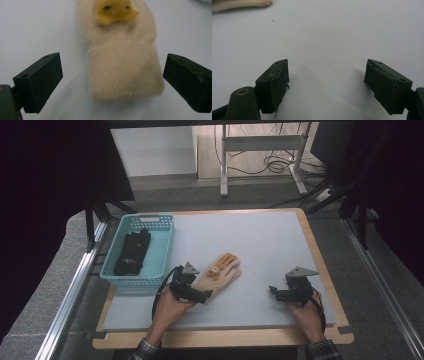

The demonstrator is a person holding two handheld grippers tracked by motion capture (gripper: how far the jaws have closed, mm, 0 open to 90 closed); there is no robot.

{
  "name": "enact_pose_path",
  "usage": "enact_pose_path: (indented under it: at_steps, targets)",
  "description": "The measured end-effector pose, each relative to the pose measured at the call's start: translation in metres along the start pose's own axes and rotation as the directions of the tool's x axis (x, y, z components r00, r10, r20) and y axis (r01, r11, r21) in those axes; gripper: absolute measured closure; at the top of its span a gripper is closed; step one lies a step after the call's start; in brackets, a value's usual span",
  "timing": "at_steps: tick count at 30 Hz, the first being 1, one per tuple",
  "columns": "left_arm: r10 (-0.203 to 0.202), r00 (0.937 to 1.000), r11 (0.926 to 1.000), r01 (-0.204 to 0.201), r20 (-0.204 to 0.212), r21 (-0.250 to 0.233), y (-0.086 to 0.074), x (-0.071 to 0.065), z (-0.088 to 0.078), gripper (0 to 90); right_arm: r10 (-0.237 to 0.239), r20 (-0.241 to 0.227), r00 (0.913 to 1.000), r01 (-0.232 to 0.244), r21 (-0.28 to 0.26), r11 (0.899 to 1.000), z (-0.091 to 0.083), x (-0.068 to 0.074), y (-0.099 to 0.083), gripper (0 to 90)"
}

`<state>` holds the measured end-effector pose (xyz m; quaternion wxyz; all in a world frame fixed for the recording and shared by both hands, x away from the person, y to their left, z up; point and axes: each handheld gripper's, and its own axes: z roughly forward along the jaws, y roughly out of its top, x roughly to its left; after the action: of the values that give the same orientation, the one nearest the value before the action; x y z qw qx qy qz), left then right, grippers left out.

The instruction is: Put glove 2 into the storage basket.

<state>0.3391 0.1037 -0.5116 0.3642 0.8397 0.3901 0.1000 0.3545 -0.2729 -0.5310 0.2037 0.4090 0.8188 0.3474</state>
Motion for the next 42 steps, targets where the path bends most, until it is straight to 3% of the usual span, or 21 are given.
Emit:
enact_pose_path:
  at_steps: [8,14,18,23,26,28,33,35,38,42]
  targets:
    - [0.022,0.9997,0.9987,-0.023,0.005,0.046,0.028,-0.001,0.026,3.2,0.000,0.000,1.0000,0.000,0.000,1.000,0.000,0.000,0.000,19.3]
    - [0.042,0.9989,0.9945,-0.040,-0.020,0.097,0.042,-0.006,0.046,3.8,-0.001,0.000,1.0000,0.001,0.000,1.000,0.000,0.000,0.000,19.3]
    - [0.052,0.9974,0.9898,-0.044,-0.051,0.135,0.045,-0.007,0.057,7.1,0.000,0.000,1.0000,0.000,0.000,1.000,0.000,0.000,0.000,19.3]
    - [0.039,0.9989,0.9870,-0.035,-0.024,0.157,0.045,-0.008,0.065,13.7,0.000,0.000,1.0000,0.000,0.000,1.000,0.000,0.000,0.000,19.3]
    - [0.055,0.9983,0.9836,-0.051,-0.017,0.173,0.045,-0.012,0.064,16.5,0.000,0.000,1.0000,0.000,0.000,1.000,0.000,0.000,0.000,19.3]
    - [0.088,0.9958,0.9789,-0.081,-0.028,0.188,0.045,-0.016,0.065,16.3,0.000,0.000,1.0000,0.000,0.001,1.000,0.000,0.000,0.000,19.3]
    - [0.087,0.9959,0.9764,-0.080,-0.026,0.200,0.046,-0.019,0.066,13.7,0.000,0.000,1.0000,0.000,0.000,1.000,0.000,0.000,0.000,19.3]
    - [0.075,0.9965,0.9781,-0.067,-0.035,0.197,0.047,-0.018,0.063,19.1,-0.001,0.000,1.0000,0.001,0.001,1.000,0.000,0.000,0.000,19.3]
    - [0.070,0.9968,0.9789,-0.061,-0.040,0.195,0.048,-0.017,0.060,36.2,-0.001,0.001,1.0000,0.001,0.001,1.000,0.000,0.000,0.000,19.3]
    - [0.060,0.9973,0.9787,-0.050,-0.042,0.199,0.049,-0.017,0.059,45.4,0.000,0.000,1.0000,0.000,0.001,1.000,0.000,0.000,0.000,19.3]
